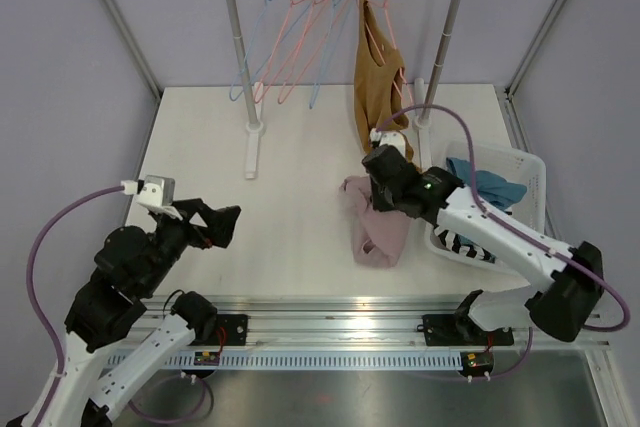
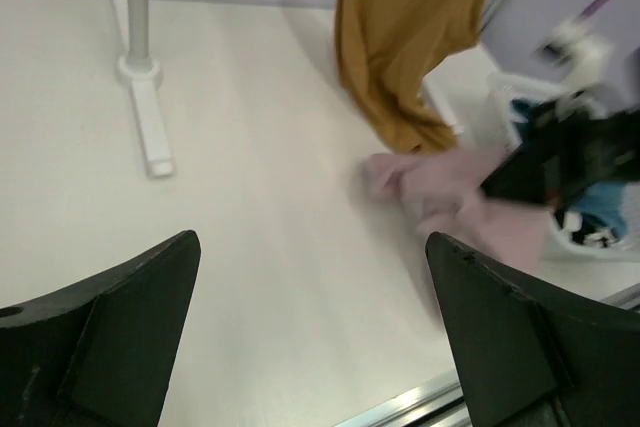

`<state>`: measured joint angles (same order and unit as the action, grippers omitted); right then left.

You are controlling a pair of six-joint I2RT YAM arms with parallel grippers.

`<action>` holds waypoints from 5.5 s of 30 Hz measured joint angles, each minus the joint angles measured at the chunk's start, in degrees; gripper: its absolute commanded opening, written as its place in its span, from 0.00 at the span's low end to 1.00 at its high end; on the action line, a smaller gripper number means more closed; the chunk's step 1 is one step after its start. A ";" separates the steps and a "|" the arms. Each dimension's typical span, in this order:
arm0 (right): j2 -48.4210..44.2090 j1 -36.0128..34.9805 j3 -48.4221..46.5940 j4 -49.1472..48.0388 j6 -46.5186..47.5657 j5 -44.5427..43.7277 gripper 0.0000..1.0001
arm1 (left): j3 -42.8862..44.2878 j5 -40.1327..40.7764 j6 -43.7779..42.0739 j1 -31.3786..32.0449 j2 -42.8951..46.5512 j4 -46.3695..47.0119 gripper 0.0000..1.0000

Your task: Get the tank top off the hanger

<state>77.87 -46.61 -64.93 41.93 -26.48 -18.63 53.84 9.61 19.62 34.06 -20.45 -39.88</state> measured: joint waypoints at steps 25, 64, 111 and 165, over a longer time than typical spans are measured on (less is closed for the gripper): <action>-0.55 44.83 -1.62 6.97 7.61 -7.93 0.00 | -7.61 4.33 -1.22 -0.66 5.25 -1.97 0.99; 12.55 32.63 -49.31 1.07 8.04 24.00 0.83 | -7.61 2.14 -1.38 -6.27 0.09 -1.40 0.99; 41.79 25.22 -86.36 1.70 19.58 14.45 0.44 | -8.26 -5.18 -2.95 -6.45 -2.36 -0.46 0.99; 5.68 23.61 -50.38 8.79 11.41 24.30 0.00 | 19.52 -8.31 -0.15 -6.36 -21.49 8.81 0.99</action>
<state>83.55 -23.00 -115.31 50.72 -15.07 5.67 73.36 1.30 19.46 27.70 -41.93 -31.07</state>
